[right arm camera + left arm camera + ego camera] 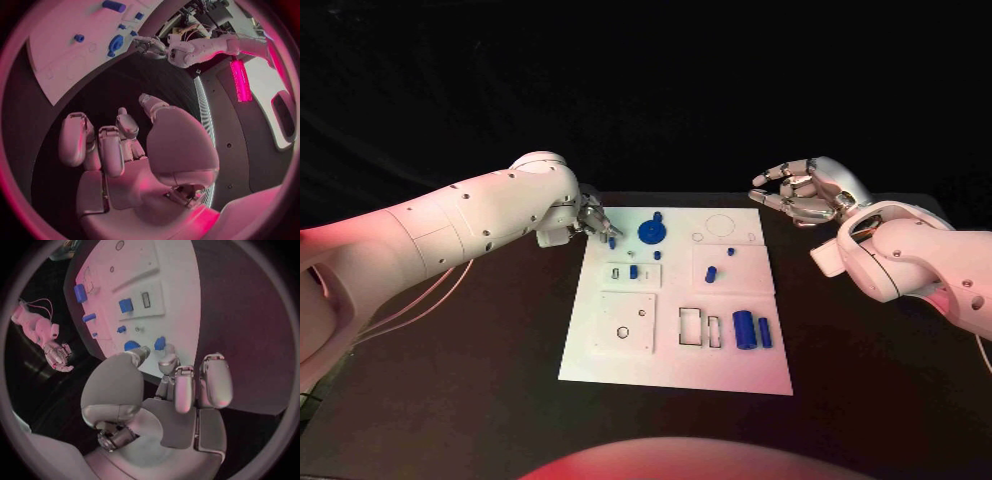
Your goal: Assemble the parts on the task board
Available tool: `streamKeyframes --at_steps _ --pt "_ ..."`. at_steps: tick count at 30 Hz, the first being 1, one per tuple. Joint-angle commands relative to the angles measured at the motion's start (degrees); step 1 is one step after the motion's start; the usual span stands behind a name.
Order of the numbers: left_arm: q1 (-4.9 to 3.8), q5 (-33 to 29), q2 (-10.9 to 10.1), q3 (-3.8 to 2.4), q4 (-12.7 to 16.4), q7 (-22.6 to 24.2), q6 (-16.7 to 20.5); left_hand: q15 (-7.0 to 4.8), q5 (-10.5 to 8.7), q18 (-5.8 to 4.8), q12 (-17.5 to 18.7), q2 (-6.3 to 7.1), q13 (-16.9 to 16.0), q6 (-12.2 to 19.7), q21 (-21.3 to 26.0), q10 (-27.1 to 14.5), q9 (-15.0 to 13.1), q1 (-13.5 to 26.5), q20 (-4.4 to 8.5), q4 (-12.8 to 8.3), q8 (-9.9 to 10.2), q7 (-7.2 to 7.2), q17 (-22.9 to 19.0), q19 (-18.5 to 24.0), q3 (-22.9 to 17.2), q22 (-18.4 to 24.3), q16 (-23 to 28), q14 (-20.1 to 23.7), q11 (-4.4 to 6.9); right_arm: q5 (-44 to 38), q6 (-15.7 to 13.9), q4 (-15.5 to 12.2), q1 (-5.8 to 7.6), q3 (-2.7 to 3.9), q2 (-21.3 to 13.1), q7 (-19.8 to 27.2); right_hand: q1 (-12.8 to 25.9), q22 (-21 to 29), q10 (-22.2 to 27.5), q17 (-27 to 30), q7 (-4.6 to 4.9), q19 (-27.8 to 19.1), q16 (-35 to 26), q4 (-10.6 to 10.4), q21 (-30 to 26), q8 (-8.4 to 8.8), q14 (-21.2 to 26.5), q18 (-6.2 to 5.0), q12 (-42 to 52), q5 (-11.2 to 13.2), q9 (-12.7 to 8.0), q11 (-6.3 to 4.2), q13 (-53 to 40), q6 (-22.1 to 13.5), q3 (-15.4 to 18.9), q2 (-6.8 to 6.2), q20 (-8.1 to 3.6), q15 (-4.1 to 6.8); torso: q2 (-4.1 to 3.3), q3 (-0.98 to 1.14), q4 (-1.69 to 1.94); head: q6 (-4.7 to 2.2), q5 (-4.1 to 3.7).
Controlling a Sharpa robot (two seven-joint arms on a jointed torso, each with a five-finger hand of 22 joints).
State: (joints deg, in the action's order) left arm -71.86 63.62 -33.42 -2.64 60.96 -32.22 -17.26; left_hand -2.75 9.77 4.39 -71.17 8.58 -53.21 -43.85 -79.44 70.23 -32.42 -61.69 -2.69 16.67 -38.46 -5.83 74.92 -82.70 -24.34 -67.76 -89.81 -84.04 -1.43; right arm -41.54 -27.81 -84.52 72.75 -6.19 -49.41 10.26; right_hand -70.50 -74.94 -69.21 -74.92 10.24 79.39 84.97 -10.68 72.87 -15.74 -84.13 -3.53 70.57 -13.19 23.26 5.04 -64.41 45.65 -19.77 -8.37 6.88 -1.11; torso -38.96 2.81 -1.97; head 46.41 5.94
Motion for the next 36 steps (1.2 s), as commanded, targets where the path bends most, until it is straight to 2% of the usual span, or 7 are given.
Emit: streamKeyframes --at_steps 1,9,13,24,29,30,36 --pt "-0.1 -0.6 0.1 0.0 0.0 0.7 -0.7 0.35 0.24 -0.11 -0.1 -0.75 0.1 -0.6 0.1 -0.3 0.4 -1.6 -0.33 -0.2 -0.1 -0.06 15.1 0.1 -0.6 -0.1 -0.2 -6.0 0.0 -0.2 0.6 0.0 -0.05 0.0 0.1 0.5 0.4 -1.7 0.2 -3.5 -0.26 -0.3 -0.2 -0.3 -0.4 -0.27 -3.0 -0.88 -0.1 -0.2 -0.1 0.07 0.0 -0.3 -0.1 -0.05 -0.12 0.36 0.0 0.0 -0.03 0.0 0.04" --pt "-0.1 -0.9 0.2 0.03 -0.1 1.0 -0.7 0.31 0.2 -0.13 -0.2 -1.17 0.0 -0.9 0.0 -0.3 0.7 -3.2 -0.35 -0.3 -0.1 0.0 15.1 0.1 -1.2 -0.2 -0.2 -6.0 0.06 -0.2 0.6 0.0 -0.07 0.0 0.1 0.5 0.4 -1.7 0.2 -3.5 -0.26 -0.3 -0.2 -0.3 -0.4 -0.27 -3.0 -0.88 -0.1 -0.2 -0.1 0.07 0.0 -0.3 -0.1 -0.05 -0.12 0.36 -0.02 -0.01 0.01 0.06 -0.01" --pt "-0.09 -1.1 0.3 0.1 -0.3 1.2 -0.8 0.19 0.08 -0.14 -0.3 -1.68 0.1 -1.1 0.0 -0.2 1.1 -5.8 -0.31 -0.9 -0.2 0.16 15.1 0.1 -2.4 -0.3 -0.2 -6.0 0.21 -0.2 0.6 0.0 -0.08 0.0 0.1 0.5 0.4 -1.8 0.2 -3.5 -0.27 -0.3 -0.3 -0.4 -0.4 -0.32 -3.0 -0.88 -0.1 -0.3 -0.1 0.06 0.0 -0.3 -0.1 0.0 -0.13 0.37 -0.01 -0.01 -0.04 0.13 0.01" --pt "-0.08 -1.5 0.3 0.23 -0.4 1.5 -1.2 -0.12 -0.02 -0.17 -0.6 -1.96 -0.4 -2.2 -0.1 0.3 1.3 -8.3 -0.2 -1.5 -0.8 0.66 15.1 0.0 -3.9 -0.5 -0.2 -6.0 0.63 -0.2 0.6 0.0 -0.1 0.0 0.1 0.5 0.4 -1.8 0.2 -3.5 -0.27 -0.3 -0.3 -0.4 -0.4 -0.32 -3.0 -0.88 -0.1 -0.3 -0.1 0.06 0.0 -0.3 -0.1 0.0 -0.13 0.37 0.02 0.0 0.0 0.31 0.02" --pt "-0.08 -1.8 0.3 0.25 -0.4 1.6 -0.9 -0.53 -0.15 -0.17 -0.5 -2.96 -0.3 -2.3 -0.2 0.5 1.3 -11.0 0.13 -3.1 -1.2 1.07 15.1 0.0 -7.1 -0.6 -0.2 -6.0 1.05 -0.2 0.6 0.0 -0.1 0.0 0.1 0.5 0.4 -1.8 0.2 -3.5 -0.27 -0.3 -0.3 -0.4 -0.4 -0.32 -3.0 -0.88 -0.1 -0.3 -0.1 0.06 0.0 -0.3 -0.1 0.0 -0.13 0.37 0.01 0.0 -0.01 0.34 0.05" --pt "-0.08 -1.8 0.3 0.25 -0.4 1.6 -0.9 -0.63 -0.05 -0.16 -0.4 -3.18 -0.2 -2.0 -0.1 0.4 1.3 -12.2 0.24 -4.2 -1.3 1.08 15.1 0.0 -9.0 -0.6 -0.2 -6.0 1.1 -0.2 0.6 0.0 -0.1 0.0 0.1 0.5 0.4 -1.8 0.2 -3.5 -0.27 -0.3 -0.3 -0.4 -0.4 -0.32 -3.0 -0.88 -0.1 -0.3 -0.1 0.06 0.0 -0.3 -0.1 0.0 -0.13 0.37 0.01 0.01 -0.02 0.35 0.06" --pt "-0.07 -2.1 0.0 0.27 -0.3 1.8 -0.4 -0.32 -0.03 -0.18 -0.2 -2.16 -0.1 -1.3 -0.2 0.8 0.1 -12.1 0.01 -8.0 -3.3 0.6 15.1 0.1 -18.8 -0.7 -0.2 -6.0 0.77 -0.2 0.6 0.1 -0.11 0.0 0.2 0.6 0.4 -1.8 0.2 -3.5 -0.27 -0.3 -0.3 -0.4 -0.4 -0.32 -3.0 -0.88 -0.1 -0.3 -0.1 0.06 0.0 -0.3 -0.1 0.0 -0.13 0.37 0.01 -0.01 -0.07 0.36 0.09"
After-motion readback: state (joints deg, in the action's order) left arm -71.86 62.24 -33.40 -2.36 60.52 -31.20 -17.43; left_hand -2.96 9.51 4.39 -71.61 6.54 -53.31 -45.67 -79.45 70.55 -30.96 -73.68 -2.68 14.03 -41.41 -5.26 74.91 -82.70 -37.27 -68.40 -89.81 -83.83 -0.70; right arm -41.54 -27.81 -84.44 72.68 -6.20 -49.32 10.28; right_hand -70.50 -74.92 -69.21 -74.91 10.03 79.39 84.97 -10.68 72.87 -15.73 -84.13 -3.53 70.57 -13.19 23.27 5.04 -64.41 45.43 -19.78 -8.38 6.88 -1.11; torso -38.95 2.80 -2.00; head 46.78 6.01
